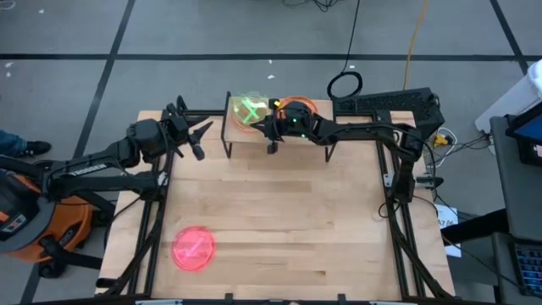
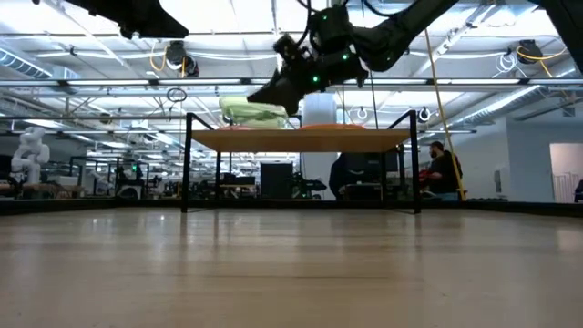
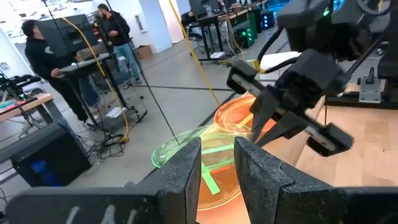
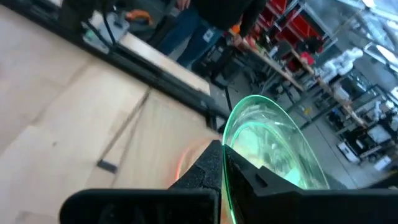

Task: Place and stack plates onto a shelf
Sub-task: Stack the green plate on top of the green plate on the shelf, then stack the pink plate on the green plate on the shelf

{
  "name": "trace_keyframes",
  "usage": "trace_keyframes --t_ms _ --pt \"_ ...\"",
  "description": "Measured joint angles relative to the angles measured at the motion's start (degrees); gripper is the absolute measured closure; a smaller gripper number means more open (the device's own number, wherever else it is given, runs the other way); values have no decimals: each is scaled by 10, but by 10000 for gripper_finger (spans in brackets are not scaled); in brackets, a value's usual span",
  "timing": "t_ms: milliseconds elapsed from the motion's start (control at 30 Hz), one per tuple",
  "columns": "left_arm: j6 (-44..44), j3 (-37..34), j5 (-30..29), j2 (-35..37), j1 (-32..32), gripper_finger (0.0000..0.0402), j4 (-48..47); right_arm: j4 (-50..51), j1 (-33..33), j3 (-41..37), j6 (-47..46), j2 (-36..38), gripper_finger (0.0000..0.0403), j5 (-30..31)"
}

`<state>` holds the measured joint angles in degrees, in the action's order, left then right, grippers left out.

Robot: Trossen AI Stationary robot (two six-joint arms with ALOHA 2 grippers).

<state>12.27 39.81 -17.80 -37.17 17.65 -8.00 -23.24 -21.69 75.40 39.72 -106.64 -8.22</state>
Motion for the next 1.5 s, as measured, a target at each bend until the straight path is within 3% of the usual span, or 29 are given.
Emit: trace_keyframes --t_ms 567,1000,1233,1500 --pt "-8 0 0 0 0 298 -9 -23 -8 0 -22 -27 402 9" --pt "-11 0 -1 0 0 298 -13 -26 -8 0 -31 -27 338 9" --pt "-12 0 -1 0 0 298 -13 -61 -8 0 -52 -27 317 10" --pt "-15 -1 -1 0 0 298 -13 -35 -8 -1 -43 -27 296 41"
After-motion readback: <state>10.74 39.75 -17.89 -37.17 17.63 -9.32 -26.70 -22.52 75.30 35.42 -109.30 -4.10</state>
